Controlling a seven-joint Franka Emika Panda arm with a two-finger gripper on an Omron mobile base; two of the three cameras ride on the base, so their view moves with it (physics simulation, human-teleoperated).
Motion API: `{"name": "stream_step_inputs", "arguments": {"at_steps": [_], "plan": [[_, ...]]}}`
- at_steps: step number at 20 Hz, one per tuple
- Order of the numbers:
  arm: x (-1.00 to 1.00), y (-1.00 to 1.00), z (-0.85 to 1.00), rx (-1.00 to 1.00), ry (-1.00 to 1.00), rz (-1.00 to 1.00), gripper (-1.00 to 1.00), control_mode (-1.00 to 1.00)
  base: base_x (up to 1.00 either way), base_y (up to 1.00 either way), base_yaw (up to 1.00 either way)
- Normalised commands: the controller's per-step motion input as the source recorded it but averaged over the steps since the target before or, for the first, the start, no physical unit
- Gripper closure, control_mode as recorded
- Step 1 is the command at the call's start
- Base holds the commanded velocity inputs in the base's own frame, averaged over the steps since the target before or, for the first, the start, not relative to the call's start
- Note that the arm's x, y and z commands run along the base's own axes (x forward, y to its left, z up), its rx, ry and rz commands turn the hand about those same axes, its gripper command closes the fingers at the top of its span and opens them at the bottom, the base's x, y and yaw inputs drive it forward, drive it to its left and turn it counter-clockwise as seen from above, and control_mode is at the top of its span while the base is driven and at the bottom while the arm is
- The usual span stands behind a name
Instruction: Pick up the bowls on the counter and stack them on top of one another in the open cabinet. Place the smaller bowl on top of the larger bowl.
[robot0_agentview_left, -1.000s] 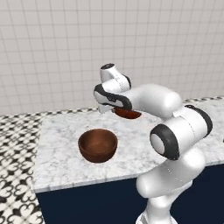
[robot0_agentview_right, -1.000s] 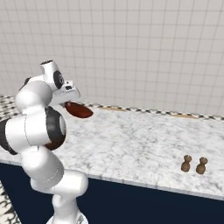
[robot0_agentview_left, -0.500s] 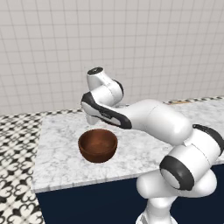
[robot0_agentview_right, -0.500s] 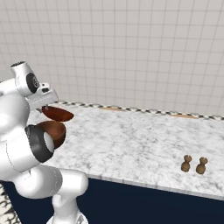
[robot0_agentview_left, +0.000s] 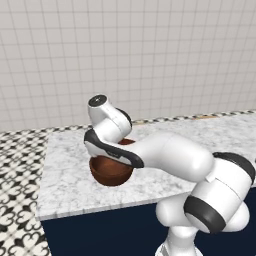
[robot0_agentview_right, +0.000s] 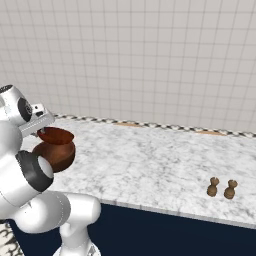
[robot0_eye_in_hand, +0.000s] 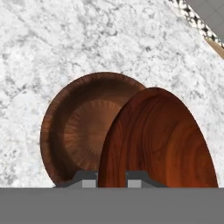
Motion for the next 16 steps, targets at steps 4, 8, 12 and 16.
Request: {"name": "stream_step_inputs", "arguments": {"at_steps": [4,8,12,16], "plan": [[0.02,0.08,-0.24,0.0,0.0,0.0,1.0,-1.0,0.0,0.0,0.0],[0.06,0.0,-0.32,0.0,0.0,0.0,1.0,-1.0,0.0,0.0,0.0],[0.2,0.12,-0.31,0.0,0.0,0.0,1.0,-1.0,0.0,0.0,0.0],[0.18,0.39,-0.21,0.0,0.0,0.0,1.0,-1.0,0.0,0.0,0.0]]}}
